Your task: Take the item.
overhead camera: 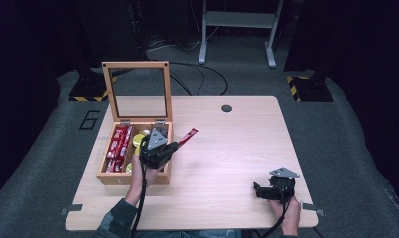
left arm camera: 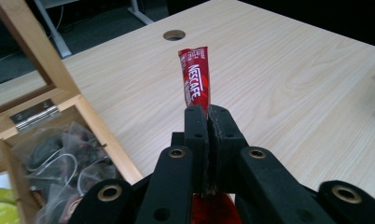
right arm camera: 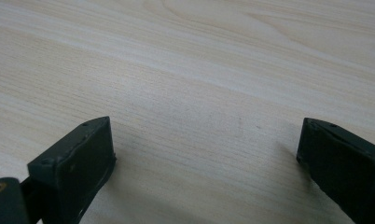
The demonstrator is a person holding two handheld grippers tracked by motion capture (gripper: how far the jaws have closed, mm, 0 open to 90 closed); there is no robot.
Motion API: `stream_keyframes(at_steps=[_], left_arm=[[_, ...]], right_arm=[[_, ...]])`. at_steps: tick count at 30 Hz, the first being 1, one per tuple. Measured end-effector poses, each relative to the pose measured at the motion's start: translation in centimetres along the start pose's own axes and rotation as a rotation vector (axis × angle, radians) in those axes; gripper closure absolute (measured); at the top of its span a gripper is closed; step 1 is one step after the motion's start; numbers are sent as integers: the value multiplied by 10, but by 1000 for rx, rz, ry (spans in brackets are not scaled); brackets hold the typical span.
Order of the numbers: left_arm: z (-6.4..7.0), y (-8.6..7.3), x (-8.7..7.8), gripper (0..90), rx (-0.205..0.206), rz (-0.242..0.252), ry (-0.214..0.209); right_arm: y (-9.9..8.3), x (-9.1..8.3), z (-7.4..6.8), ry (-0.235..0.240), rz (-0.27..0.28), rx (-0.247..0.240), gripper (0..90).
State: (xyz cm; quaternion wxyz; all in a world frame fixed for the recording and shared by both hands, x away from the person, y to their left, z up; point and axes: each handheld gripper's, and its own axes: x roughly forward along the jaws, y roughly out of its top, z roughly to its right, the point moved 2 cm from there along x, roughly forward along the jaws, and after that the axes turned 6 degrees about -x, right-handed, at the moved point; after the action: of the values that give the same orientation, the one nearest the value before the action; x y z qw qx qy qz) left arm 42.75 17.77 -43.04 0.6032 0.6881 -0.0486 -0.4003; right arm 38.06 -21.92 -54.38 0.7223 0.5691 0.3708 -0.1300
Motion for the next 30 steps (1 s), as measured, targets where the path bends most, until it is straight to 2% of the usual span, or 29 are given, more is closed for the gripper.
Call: stream_keyframes(at_steps=[11,30], left_arm=[[20,-1,19,863,4,-4,-38],[49,-12,56,864,8,-60,-98]], right_arm=[[0,0,0,5,0,-2,31],[0,0,0,8,3,-7,38]])
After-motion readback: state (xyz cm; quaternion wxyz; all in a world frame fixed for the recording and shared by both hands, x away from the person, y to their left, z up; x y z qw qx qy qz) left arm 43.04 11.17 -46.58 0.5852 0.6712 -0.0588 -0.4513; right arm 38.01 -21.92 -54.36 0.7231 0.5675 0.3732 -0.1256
